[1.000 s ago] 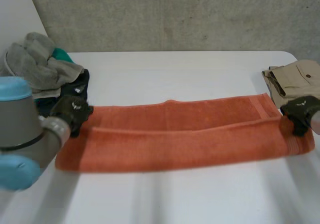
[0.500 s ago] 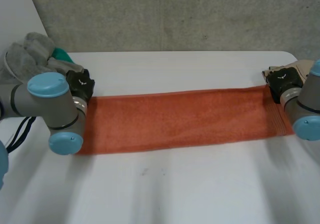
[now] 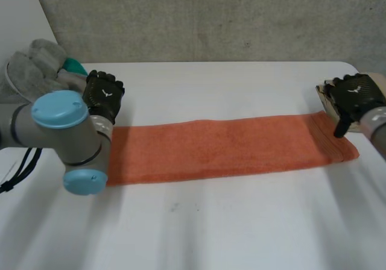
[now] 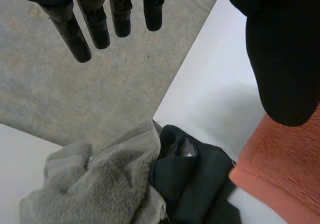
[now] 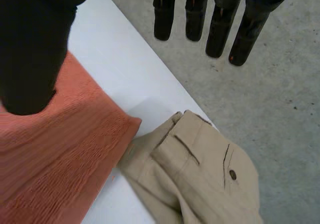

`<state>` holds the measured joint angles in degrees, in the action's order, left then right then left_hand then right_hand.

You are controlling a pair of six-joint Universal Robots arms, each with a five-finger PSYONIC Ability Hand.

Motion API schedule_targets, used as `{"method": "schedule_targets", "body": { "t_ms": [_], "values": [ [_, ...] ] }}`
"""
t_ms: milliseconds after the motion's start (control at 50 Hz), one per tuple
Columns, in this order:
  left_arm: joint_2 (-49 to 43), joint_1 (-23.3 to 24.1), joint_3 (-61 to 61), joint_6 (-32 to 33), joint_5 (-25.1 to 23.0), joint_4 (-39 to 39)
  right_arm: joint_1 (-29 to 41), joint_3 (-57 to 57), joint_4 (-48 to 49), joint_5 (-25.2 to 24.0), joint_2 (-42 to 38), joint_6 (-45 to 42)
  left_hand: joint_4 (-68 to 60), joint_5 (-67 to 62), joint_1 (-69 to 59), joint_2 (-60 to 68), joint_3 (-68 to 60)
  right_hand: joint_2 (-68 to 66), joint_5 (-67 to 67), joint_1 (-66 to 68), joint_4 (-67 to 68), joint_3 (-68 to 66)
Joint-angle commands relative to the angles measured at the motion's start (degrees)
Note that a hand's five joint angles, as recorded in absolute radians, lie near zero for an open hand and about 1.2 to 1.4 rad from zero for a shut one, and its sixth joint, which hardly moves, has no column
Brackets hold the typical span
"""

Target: Fold the laundry.

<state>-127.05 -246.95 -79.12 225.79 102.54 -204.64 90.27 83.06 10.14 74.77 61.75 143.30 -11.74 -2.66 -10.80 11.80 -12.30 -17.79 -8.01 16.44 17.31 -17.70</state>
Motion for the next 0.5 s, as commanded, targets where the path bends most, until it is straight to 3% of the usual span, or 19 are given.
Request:
{"method": "schedule_targets", "body": {
  "t_ms": [20, 140, 460, 480, 500],
  "values": [
    [6.6, -0.1, -9.1, -5.3, -0.3, 0.1, -8.4, 8.6, -0.4, -12.4, 3.9, -1.0, 1.7, 2.7, 0.8, -1.8, 2.3, -11.3, -11.1, 12.6, 11.8, -11.4],
    [7.7, 0.2, -11.7, -10.0, -1.7, 0.0, -10.6, 10.0, 0.3, -16.4, 0.7, -2.0, 1.7, 2.7, 0.8, -1.8, 2.3, -17.0, -16.8, 18.4, 17.5, -17.1],
    [7.3, 0.2, -12.1, -10.8, -2.3, 0.0, -10.5, 5.3, 0.5, -15.8, -9.5, -9.5, 1.7, 2.6, 0.8, -1.8, 2.3, -27.8, -27.6, 29.1, 28.3, -27.9],
    [7.3, 0.2, -12.1, -10.8, -2.3, 0.0, -10.5, 5.1, 0.5, -15.7, -9.9, -9.6, 1.7, 2.6, 0.8, -1.8, 2.3, -31.3, -31.1, 32.6, 31.8, -31.4],
    [7.3, 0.2, -12.1, -10.9, -2.3, 0.0, -10.6, 4.6, 0.5, -15.6, -10.7, -9.5, 1.7, 2.6, 0.8, -1.8, 2.3, -44.5, -44.3, 45.8, 45.0, -44.6]
  ]
}}
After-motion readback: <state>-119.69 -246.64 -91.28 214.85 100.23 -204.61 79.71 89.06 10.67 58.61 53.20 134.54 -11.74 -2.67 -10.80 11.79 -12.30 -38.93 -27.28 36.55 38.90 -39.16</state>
